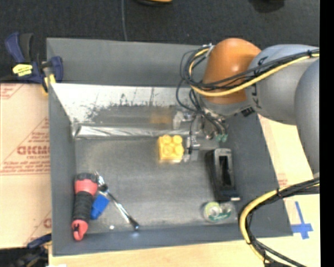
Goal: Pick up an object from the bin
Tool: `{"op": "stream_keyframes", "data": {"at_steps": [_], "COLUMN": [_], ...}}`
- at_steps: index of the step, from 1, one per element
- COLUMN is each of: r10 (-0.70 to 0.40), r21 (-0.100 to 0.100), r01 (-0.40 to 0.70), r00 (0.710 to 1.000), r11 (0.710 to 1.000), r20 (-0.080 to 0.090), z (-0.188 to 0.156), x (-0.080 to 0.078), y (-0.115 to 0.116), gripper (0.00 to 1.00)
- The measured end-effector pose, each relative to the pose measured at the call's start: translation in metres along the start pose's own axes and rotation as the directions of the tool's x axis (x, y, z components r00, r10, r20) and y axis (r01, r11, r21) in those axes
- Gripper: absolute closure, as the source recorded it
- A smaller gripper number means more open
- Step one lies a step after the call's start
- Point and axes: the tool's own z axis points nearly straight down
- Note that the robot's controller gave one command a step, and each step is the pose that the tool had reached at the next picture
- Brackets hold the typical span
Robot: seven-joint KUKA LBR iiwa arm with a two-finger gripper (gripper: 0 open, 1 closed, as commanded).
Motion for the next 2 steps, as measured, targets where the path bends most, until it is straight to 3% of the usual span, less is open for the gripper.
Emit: {"op": "stream_keyframes", "data": {"at_steps": [1,2], "r10": [0.051,-0.003], "r21": [-0.001,0.002], "r01": [-0.051,0.003], "r00": [0.999,1.000], "r11": [0.999,1.000], "r20": [0.009,0.011], "z": [0.000,0.019], "x": [-0.004,-0.002], "y": [-0.002,-0.002], "gripper": [0.00,0.00]}}
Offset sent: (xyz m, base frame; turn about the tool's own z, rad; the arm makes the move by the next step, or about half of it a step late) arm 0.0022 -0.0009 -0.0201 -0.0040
